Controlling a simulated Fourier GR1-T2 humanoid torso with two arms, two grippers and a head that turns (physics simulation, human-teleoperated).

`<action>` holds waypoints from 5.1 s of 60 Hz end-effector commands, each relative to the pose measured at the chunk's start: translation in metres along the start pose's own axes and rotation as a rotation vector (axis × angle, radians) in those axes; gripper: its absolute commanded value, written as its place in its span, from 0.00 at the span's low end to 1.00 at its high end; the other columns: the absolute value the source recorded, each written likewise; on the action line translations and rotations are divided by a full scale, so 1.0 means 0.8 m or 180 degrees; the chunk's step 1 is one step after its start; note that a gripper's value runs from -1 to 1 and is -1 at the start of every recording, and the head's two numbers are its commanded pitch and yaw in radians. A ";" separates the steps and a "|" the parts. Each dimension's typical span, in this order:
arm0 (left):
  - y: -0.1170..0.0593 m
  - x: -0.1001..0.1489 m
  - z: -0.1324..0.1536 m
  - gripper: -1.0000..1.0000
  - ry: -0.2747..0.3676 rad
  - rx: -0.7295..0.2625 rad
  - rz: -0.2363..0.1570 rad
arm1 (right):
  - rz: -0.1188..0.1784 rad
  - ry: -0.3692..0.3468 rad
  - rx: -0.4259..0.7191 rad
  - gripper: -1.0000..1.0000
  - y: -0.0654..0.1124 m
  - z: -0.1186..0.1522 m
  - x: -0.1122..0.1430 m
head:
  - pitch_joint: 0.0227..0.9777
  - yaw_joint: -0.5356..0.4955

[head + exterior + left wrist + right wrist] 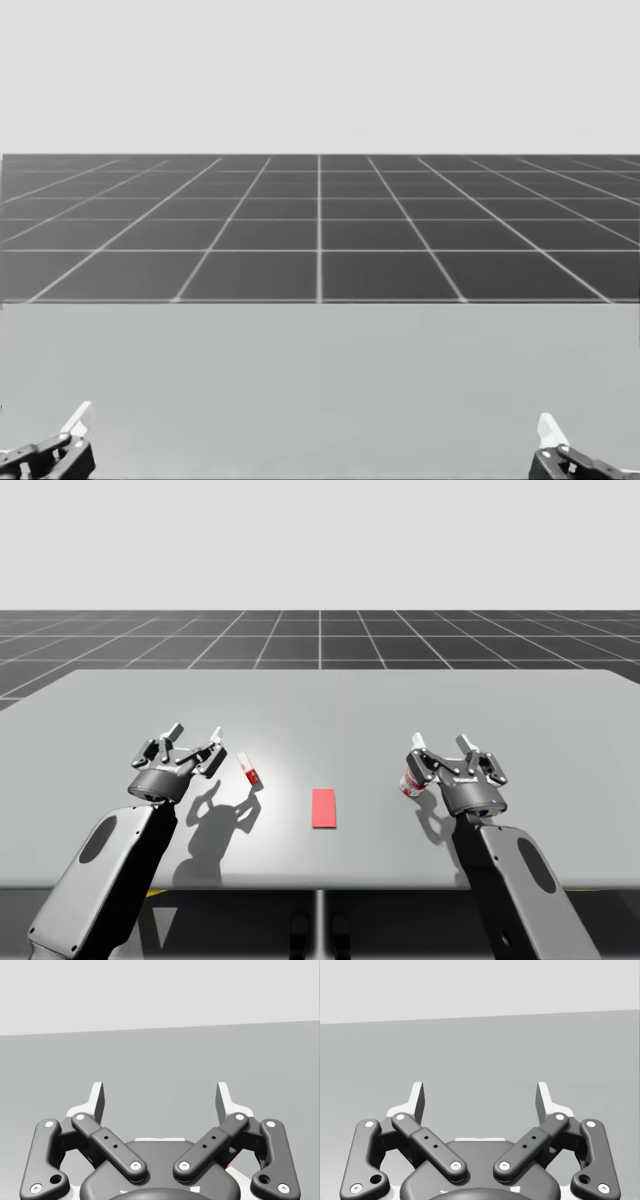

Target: Look at the card. If it is red, pick the object on the left. If it is green, pick the object on the right.

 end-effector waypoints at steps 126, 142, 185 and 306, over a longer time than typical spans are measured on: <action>-0.012 0.007 0.004 0.00 -0.0163 -0.0133 -0.0028 | -0.0035 -0.0009 0.0007 0.00 0.000 0.002 0.002 | 0.84 0.80; -0.026 0.023 0.025 0.00 -0.0080 -0.0188 0.0137 | -0.0025 -0.0021 -0.0001 0.00 -0.001 0.001 0.002 | 0.83 0.80; -0.106 -0.054 0.117 0.00 0.0315 -0.0031 0.0290 | -0.0023 -0.0060 0.0024 0.00 -0.002 0.001 0.002 | 0.81 0.81; -0.128 -0.090 0.035 1.00 0.0886 0.0487 0.0274 | -0.0029 -0.0117 0.0001 0.00 -0.005 0.005 0.004 | 0.42 0.83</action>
